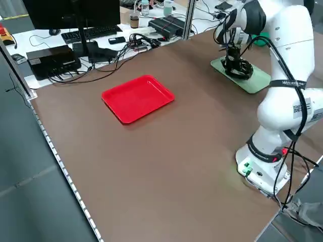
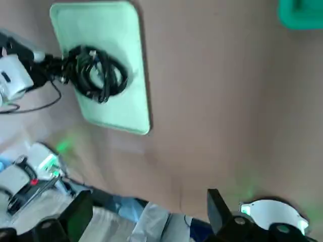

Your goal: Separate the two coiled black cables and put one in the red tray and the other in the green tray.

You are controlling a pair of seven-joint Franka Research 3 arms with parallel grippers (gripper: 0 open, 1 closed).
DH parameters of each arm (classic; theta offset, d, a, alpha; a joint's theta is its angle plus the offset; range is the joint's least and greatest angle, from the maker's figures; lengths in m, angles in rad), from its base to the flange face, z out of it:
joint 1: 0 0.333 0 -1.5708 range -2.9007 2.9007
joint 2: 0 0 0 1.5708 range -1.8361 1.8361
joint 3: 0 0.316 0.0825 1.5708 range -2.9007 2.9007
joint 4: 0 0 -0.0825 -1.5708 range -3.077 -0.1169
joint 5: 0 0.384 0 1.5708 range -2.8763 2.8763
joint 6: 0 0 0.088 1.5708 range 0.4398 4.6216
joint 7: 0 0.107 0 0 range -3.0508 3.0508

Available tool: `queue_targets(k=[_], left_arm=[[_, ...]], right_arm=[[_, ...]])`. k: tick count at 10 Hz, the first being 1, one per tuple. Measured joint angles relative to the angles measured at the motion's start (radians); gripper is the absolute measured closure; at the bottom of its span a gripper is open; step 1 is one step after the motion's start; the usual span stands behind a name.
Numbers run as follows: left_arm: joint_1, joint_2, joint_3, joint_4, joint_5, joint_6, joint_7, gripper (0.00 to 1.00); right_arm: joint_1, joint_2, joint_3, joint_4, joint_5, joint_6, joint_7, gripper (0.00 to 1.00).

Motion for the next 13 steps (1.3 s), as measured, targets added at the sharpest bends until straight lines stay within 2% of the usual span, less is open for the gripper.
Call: queue_targets(k=[3, 6, 8, 11, 13], left_arm=[[0.005, -0.099, -0.002, 0.004, 0.000, -0.023, 0.000, 0.84], [0.006, -0.175, -0.017, 0.004, -0.027, -0.080, 0.009, 0.84], [0.007, -0.243, -0.020, 0.006, -0.154, -0.138, 0.088, 0.84], [0.031, -0.384, -0.021, 0.014, -0.323, -0.233, 0.180, 0.84], [0.044, -0.434, -0.020, 0.052, -0.421, -0.304, 0.214, 0.84]], right_arm=[[-0.002, 0.018, -0.004, -0.036, 0.107, -0.044, -0.017, 0.00], [-0.006, 0.046, -0.008, -0.091, 0.210, -0.040, -0.129, 0.00], [-0.015, 0.068, -0.010, -0.118, 0.291, -0.030, -0.229, 0.00], [-0.033, 0.093, -0.011, -0.211, 0.442, 0.020, -0.479, 0.00], [-0.034, 0.127, -0.011, -0.259, 0.548, 0.030, -0.623, 0.00]])
